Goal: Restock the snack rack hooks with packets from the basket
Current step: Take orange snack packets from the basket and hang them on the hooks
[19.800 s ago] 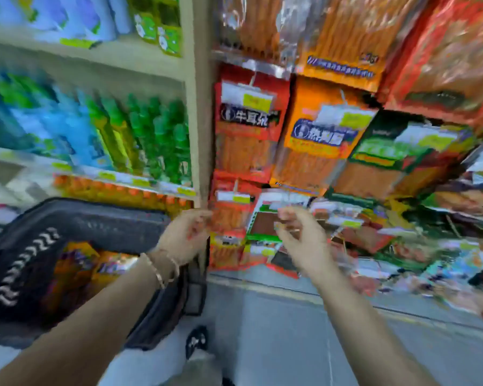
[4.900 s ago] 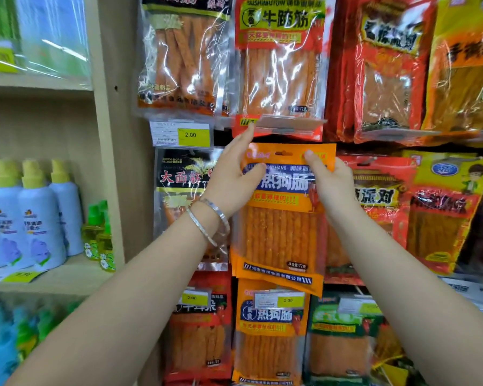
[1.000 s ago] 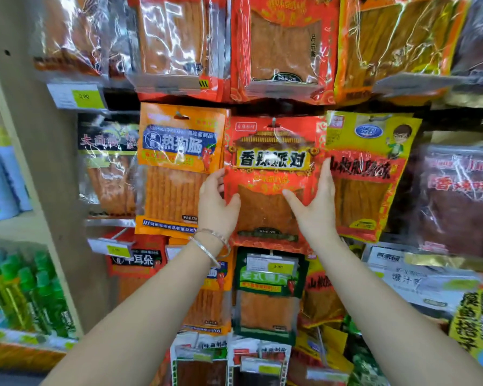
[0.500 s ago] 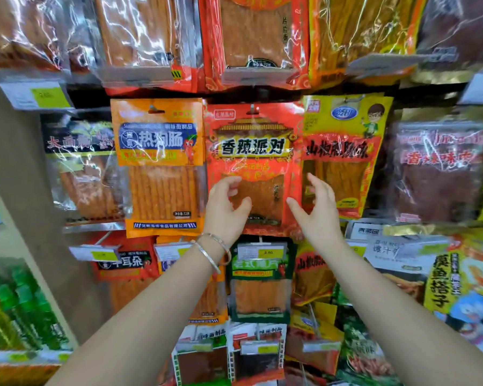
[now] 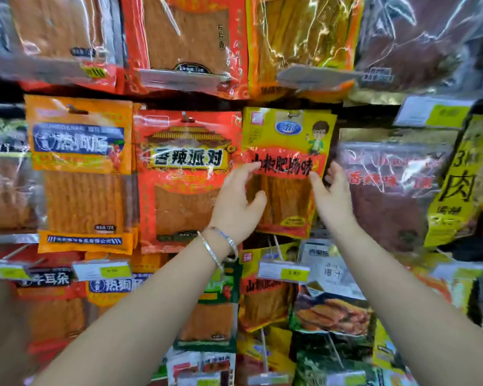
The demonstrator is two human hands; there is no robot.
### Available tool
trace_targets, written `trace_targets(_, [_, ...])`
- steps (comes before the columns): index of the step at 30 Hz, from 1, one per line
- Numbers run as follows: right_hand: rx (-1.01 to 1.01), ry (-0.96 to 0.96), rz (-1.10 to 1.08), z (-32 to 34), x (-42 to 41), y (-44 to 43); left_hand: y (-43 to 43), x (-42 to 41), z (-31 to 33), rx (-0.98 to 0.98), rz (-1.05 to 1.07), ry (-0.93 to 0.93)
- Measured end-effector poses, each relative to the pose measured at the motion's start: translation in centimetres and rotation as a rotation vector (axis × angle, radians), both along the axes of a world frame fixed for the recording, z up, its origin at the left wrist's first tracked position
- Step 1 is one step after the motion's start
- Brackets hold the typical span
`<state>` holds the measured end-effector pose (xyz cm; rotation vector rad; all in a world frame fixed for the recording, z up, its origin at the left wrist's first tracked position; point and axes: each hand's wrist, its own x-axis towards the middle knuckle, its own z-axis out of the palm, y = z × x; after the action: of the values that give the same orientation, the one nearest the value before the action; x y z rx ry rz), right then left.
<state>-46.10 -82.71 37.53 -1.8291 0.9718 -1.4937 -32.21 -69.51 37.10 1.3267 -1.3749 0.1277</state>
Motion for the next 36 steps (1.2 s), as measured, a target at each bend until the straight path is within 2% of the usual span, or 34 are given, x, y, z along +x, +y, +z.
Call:
trace_targets(3, [0.123, -0.078, 0.164, 1.6, 0.0, -2.3, -0.8, -0.7, 0.0, -0.275, 0.206, -0.019])
trace_targets(4, [0.162, -0.118, 0.217, 2.0, 0.1, -2.9, -1.0, -0.6, -0.1, -0.308, 0.259, -0.035])
trace_targets(9, [0.196, -0.264, 0.379, 2.9, 0.6, -3.5, -1.6, 0.1, -0.6, -0.146, 0.343, -0.027])
trace_targets(13, [0.252, -0.320, 0.519, 2.8, 1.1, -2.9, -1.5, 0.6, -0.6, -0.119, 0.358, -0.015])
trace_targets(25, [0.178, -0.287, 0.643, 3.9, -2.4, -1.6, -2.4, 1.1, -0.4, -0.055, 0.298, 0.054])
trace_targets(30, [0.029, -0.213, 0.449, 2.9, -2.2, -1.4, -2.7, 0.6, -0.7, -0.064, 0.231, 0.130])
trace_targets(34, [-0.159, -0.150, 0.197, 0.9, -1.9, -0.9, -2.6, 0.5, -0.8, -0.107, 0.262, 0.146])
trace_targets(36, [-0.315, -0.086, 0.083, -0.6, -1.9, -0.4, -2.4, 0.4, -0.8, -0.143, 0.270, 0.161])
